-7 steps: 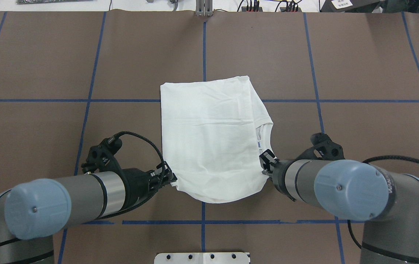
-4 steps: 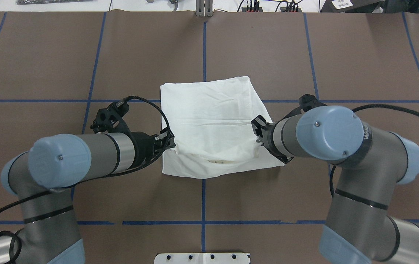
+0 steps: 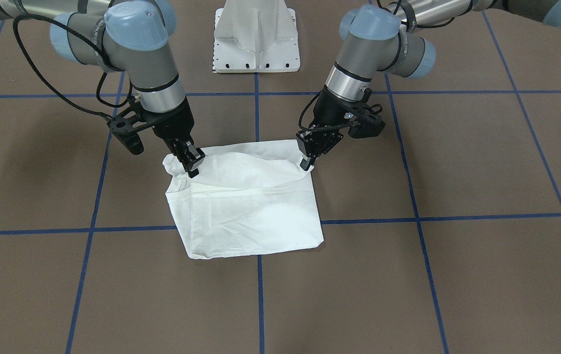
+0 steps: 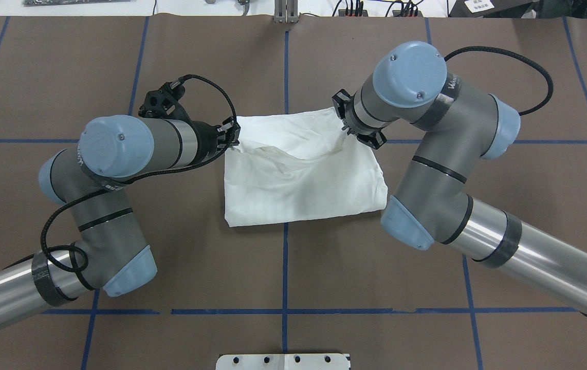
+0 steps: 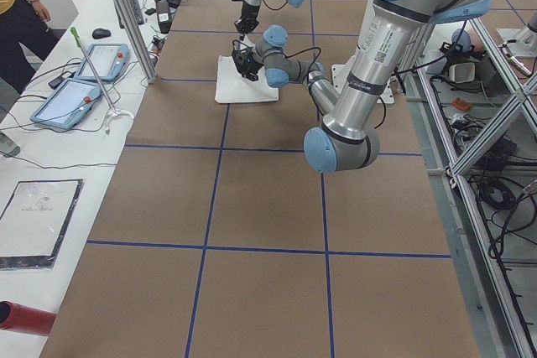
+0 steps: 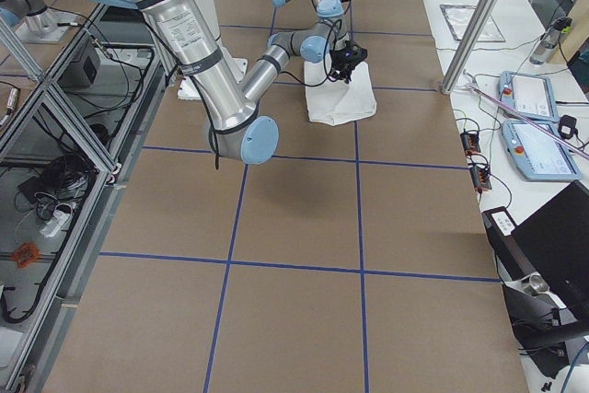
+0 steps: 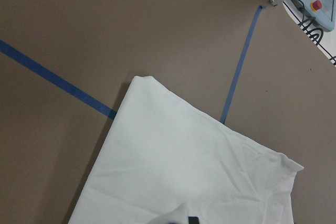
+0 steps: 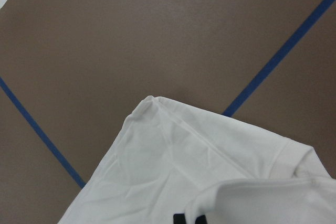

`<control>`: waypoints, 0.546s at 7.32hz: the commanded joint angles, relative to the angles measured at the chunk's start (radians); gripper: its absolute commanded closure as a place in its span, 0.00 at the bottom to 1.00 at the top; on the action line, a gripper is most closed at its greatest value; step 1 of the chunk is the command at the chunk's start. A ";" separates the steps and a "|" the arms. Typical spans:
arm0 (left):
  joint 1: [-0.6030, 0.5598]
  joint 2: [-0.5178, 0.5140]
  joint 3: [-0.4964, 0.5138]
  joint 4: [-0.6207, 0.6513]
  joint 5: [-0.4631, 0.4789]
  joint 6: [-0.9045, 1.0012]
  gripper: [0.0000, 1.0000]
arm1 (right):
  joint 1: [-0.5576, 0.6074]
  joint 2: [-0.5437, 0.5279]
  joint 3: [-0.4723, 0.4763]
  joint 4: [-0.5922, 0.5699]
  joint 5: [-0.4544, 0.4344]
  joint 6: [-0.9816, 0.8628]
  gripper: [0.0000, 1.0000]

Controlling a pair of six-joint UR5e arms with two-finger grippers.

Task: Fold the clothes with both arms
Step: 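Lift the near edge with both grippers and fold it over the far half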

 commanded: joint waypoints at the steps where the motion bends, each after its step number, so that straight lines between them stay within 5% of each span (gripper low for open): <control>1: -0.037 -0.037 0.130 -0.073 0.003 0.024 1.00 | 0.040 0.051 -0.175 0.125 0.028 -0.065 0.72; 2: -0.083 -0.090 0.286 -0.159 0.006 0.091 0.48 | 0.067 0.090 -0.318 0.254 0.031 -0.091 0.01; 3: -0.138 -0.129 0.404 -0.207 0.006 0.128 0.00 | 0.120 0.167 -0.453 0.281 0.081 -0.212 0.00; 4: -0.185 -0.129 0.413 -0.227 0.003 0.200 0.00 | 0.212 0.169 -0.478 0.280 0.150 -0.352 0.00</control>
